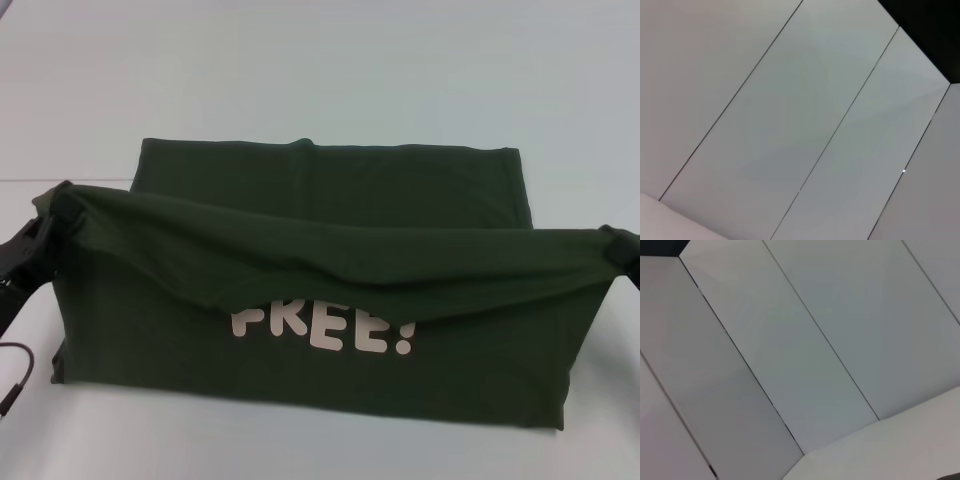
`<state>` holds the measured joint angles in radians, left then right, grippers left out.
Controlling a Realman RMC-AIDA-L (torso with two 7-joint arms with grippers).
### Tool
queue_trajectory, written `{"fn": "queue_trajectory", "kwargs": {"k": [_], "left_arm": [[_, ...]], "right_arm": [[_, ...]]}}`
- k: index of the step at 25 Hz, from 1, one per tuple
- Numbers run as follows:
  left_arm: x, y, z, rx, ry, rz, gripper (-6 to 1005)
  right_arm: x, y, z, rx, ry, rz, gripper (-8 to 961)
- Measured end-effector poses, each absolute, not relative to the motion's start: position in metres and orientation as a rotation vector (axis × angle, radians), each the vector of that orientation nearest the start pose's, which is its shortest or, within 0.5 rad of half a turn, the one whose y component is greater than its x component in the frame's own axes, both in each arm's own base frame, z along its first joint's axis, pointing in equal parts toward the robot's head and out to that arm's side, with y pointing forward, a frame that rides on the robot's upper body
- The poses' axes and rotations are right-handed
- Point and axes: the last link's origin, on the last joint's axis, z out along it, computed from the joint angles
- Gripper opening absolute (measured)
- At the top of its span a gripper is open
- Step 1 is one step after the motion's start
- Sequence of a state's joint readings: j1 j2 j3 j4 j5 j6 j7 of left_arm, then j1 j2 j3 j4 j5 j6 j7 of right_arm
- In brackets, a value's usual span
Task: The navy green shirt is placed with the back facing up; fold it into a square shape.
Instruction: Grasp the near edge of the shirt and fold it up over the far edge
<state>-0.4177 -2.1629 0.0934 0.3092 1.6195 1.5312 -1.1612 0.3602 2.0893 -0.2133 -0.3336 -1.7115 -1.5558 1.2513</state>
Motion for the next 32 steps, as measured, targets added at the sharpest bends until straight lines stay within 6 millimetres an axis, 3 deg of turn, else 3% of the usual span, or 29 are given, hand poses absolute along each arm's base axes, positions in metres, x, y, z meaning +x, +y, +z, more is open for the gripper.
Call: {"fn": "queue_trajectory", "kwargs": {"k": [5, 12, 24, 32], "left_arm": [[-0.312, 0.317, 0.015, -1.688, -0.937, -1.31, 27], [-0.311, 0.322, 0.013, -1.687, -0.953, -1.297, 27], [-0.314, 0.321, 0.014, -1.673, -0.96, -1.294, 27], [-0.313, 0.321, 0.013, -1.678, -0.962, -1.299, 26]], "right_arm": [[0.328, 0.294, 0.023, -1.908, 0.994, 1.23, 35], [0.318, 0.303, 0.02, -1.955, 0.983, 1.24, 35], [0.286, 0.295, 0.006, -2.209, 0.901, 1.33, 35], [0.295, 0.302, 0.002, -2.185, 0.99, 1.256, 35]]}}
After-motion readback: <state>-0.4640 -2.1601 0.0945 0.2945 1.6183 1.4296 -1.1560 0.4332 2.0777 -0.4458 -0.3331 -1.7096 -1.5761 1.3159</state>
